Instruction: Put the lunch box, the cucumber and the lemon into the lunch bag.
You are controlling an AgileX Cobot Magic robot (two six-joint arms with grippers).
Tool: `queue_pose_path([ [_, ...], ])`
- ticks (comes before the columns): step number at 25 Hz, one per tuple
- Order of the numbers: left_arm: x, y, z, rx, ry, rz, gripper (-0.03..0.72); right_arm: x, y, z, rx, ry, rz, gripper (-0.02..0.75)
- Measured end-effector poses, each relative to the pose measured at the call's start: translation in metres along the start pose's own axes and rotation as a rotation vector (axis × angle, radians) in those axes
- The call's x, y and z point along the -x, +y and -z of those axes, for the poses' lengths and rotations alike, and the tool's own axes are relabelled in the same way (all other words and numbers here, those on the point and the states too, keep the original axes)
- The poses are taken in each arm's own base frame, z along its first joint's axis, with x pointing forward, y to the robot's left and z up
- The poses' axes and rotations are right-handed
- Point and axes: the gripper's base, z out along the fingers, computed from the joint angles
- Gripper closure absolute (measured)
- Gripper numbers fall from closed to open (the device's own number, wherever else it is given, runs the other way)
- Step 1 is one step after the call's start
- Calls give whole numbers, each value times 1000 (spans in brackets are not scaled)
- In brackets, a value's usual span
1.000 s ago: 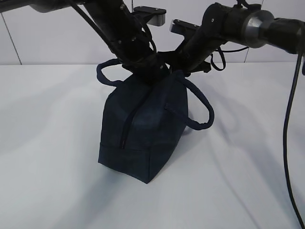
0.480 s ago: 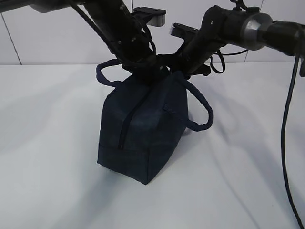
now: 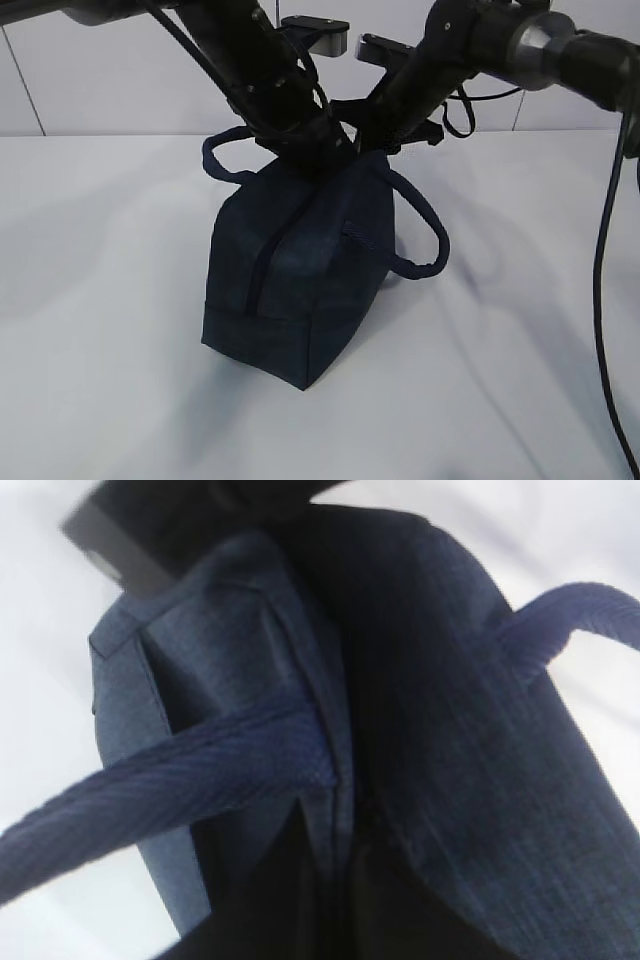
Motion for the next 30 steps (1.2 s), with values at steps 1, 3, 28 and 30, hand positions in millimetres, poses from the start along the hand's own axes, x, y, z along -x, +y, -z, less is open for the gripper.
queue_pose_path([
  [1,0,0,0,0,1,0,700,2,1,3,-7,-1,10,713],
  [3,0,0,0,-1,4,0,700,4,1,8,-26,6,32,639],
  [28,-7,5,64,152,17,129,153,32,16,108,-210,-50,179,269],
  [30,-6,1,78,158,-12,131,145,31,19,121,-211,-57,181,269],
])
